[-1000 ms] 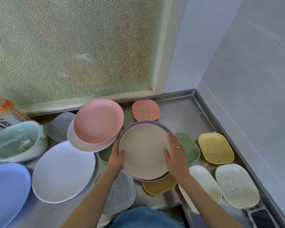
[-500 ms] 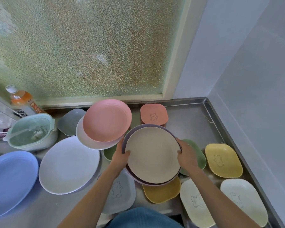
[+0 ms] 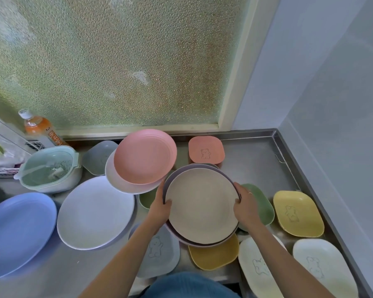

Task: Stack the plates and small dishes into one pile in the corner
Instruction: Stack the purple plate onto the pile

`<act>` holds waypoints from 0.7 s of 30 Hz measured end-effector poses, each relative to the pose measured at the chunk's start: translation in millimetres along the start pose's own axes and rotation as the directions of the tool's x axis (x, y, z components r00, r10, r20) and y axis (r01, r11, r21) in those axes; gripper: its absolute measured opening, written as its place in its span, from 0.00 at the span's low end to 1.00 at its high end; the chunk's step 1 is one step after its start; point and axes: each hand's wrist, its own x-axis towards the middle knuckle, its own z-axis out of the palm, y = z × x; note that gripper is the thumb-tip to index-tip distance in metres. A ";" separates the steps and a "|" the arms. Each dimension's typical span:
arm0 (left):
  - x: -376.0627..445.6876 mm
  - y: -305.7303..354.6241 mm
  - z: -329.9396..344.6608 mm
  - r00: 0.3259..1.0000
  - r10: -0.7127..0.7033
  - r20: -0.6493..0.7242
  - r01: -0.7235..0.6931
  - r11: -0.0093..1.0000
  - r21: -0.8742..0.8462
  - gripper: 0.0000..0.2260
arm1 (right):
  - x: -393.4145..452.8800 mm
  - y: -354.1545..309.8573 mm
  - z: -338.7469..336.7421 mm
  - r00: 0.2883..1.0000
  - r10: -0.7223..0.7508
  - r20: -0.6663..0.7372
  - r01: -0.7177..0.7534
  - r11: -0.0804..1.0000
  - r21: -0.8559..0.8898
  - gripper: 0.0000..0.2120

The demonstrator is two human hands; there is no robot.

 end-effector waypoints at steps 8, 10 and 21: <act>-0.7 25.4 -21.8 0.959 0.040 -0.282 0.120 0.840 0.529 0.13 | -2.0 -9.3 10.3 0.995 0.099 0.001 -0.099 0.994 0.035 0.25; 1.8 29.7 -34.5 0.915 0.131 -0.381 0.147 0.772 0.619 0.13 | -2.2 -16.9 14.2 0.995 0.089 -0.051 -0.088 0.996 0.015 0.25; 33.0 7.1 -67.6 0.957 0.277 -0.090 -0.047 0.453 0.890 0.14 | -4.1 -62.2 35.6 0.957 -0.228 -0.179 0.217 0.973 -0.079 0.24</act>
